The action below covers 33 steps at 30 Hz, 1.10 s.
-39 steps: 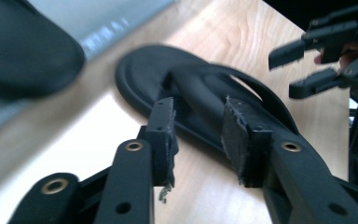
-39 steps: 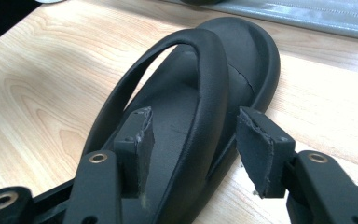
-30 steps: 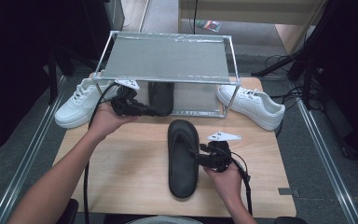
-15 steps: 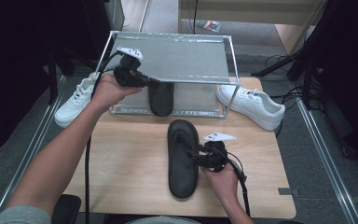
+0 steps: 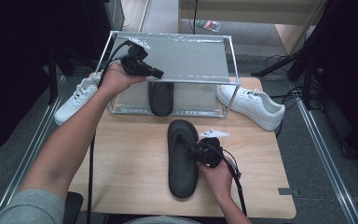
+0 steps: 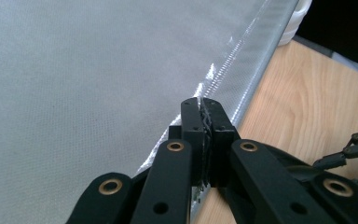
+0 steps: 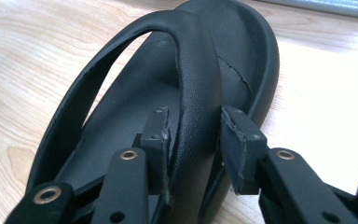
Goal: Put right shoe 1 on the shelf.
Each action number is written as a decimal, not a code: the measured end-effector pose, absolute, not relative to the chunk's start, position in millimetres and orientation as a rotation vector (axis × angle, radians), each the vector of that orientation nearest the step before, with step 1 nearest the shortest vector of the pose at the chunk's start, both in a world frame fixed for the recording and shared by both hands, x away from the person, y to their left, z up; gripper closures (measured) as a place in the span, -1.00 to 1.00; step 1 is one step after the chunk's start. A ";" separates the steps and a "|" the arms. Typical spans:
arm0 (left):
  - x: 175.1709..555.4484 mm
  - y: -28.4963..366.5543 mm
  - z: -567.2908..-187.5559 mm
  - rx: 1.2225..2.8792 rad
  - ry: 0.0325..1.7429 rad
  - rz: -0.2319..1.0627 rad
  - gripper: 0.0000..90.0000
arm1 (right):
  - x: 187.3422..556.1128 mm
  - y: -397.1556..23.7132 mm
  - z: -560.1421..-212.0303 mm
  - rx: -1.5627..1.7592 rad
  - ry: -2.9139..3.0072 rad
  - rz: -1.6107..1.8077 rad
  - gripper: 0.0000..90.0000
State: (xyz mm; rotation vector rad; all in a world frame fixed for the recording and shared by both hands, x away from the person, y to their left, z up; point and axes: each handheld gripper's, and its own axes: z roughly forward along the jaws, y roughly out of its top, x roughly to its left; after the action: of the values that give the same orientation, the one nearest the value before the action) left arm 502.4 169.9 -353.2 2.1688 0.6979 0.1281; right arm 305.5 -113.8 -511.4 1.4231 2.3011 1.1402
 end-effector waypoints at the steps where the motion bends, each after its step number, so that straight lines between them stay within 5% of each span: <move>1: 502.9 170.3 -353.8 2.170 0.693 0.134 0.99 | 305.9 -113.5 -511.2 1.431 2.296 1.142 0.52; 33: 502.1 170.6 -357.5 2.157 0.700 0.154 0.97 | 344.5 -127.8 -478.6 1.481 2.223 1.177 0.64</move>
State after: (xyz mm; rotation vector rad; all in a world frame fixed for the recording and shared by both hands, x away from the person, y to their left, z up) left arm 502.1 170.6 -357.5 2.1566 0.7000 0.1542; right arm 344.5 -127.8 -478.6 1.4807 2.2234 1.1768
